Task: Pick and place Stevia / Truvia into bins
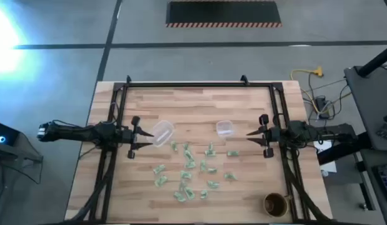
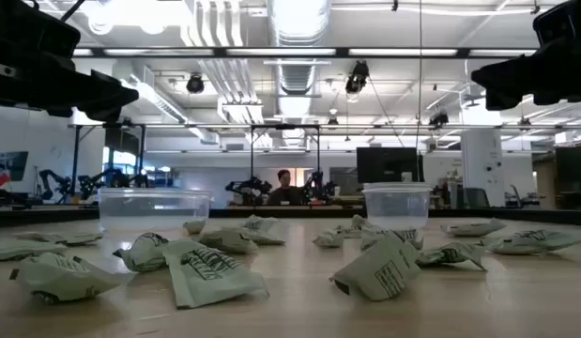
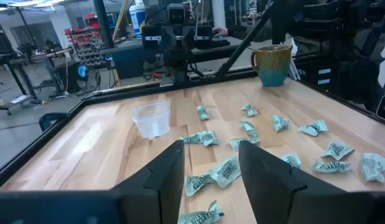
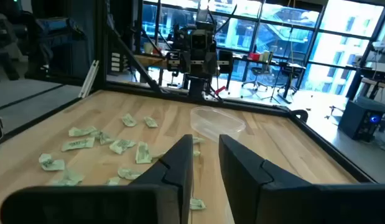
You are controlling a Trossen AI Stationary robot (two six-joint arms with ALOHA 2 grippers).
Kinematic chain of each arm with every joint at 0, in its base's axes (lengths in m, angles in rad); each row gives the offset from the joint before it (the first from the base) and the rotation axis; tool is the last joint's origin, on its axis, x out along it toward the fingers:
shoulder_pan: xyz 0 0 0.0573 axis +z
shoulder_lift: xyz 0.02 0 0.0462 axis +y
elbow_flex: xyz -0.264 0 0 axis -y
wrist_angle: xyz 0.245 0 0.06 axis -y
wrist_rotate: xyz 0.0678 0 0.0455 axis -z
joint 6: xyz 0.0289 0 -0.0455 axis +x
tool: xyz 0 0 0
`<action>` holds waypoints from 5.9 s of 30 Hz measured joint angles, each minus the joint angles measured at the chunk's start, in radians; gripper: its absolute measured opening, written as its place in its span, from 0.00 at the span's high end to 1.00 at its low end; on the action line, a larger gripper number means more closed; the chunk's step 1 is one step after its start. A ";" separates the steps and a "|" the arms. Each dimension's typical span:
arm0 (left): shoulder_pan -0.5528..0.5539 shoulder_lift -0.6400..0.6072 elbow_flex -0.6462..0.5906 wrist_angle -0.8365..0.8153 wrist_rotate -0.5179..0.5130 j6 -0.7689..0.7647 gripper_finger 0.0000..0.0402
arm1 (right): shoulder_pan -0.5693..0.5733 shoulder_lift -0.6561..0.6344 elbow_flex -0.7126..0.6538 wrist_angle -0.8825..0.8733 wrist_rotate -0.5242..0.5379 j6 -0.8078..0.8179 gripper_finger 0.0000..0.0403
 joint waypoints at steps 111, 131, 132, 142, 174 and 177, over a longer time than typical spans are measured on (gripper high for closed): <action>0.000 0.000 0.000 0.000 0.000 0.000 0.66 | 0.000 -0.001 0.000 0.062 -0.009 0.001 0.83; 0.000 -0.001 0.000 0.469 -0.074 0.007 0.66 | 0.000 0.000 0.000 0.187 -0.006 -0.136 0.83; 0.000 0.002 0.000 0.504 -0.089 0.036 0.66 | 0.000 0.000 0.000 0.215 -0.006 -0.174 0.83; 0.000 0.023 -0.001 0.670 -0.196 -0.050 0.66 | 0.003 0.000 0.000 0.345 -0.009 -0.145 0.83; -0.013 0.327 0.059 0.634 0.188 -0.180 0.66 | 0.004 0.244 0.000 0.351 -0.258 -0.001 0.83; -0.050 0.372 0.063 0.664 0.205 -0.141 0.66 | 0.005 0.297 0.001 0.393 -0.296 -0.032 0.83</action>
